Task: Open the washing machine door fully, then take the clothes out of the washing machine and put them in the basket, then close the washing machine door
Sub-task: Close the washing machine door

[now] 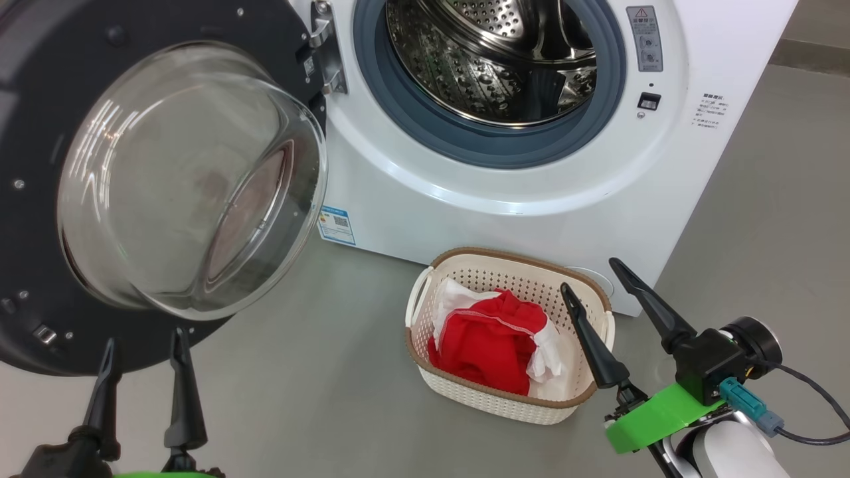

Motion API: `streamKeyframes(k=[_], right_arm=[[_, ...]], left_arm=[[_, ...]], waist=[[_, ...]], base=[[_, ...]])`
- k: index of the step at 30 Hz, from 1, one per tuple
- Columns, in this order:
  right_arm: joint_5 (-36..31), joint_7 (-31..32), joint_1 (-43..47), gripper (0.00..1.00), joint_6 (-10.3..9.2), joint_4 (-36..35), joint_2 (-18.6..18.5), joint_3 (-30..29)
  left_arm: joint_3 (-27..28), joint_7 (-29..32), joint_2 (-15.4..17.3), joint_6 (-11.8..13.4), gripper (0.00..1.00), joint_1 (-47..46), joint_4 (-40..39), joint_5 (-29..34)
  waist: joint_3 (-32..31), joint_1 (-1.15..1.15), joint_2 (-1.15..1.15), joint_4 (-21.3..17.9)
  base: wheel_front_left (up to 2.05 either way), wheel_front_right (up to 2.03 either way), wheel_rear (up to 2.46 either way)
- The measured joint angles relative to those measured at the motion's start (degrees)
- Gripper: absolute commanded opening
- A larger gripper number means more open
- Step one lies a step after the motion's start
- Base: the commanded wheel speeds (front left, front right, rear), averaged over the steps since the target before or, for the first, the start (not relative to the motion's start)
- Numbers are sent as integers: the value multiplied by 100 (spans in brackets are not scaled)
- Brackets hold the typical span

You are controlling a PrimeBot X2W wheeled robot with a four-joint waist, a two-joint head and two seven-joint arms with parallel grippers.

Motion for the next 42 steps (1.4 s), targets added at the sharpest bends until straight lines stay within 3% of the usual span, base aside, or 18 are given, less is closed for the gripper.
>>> streamKeyframes(k=[9,10,11,12,17,24,30,35,42], right_arm=[[8,0,8,100,0,35,-4,11],[9,0,10,100,0,38,-4,11],[9,0,12,100,0,41,-5,12],[9,0,18,100,0,43,-5,15],[9,0,25,100,0,51,-23,21],[9,0,23,100,0,53,-113,49],[9,0,15,100,0,59,-175,126],[9,0,-69,100,0,87,-207,175],[9,0,-76,100,0,115,-248,185]], left_arm=[[22,-33,-1,176,100,0,-23,49],[25,-54,-1,208,71,0,-30,74],[31,-63,0,245,27,0,-41,97],[31,-64,10,266,0,-1,-54,130],[151,-161,141,404,0,-88,-127,255],[627,-224,434,565,0,-910,-82,281],[1201,-366,723,561,0,-1775,497,1],[1537,-415,829,452,0,-2433,1054,-366],[2090,-372,816,176,0,-3348,2253,-1356]], waist=[[-46,0,0,-4],[-51,0,0,-7],[-55,0,0,-10],[-61,0,0,-14],[-47,0,0,-39],[52,0,0,-106],[150,0,0,-191],[222,0,0,-238],[276,0,0,-273]], base=[[0,0,0],[0,0,0],[0,0,0],[0,0,0],[0,0,0],[0,0,0],[0,0,0],[0,0,0],[0,0,0]])
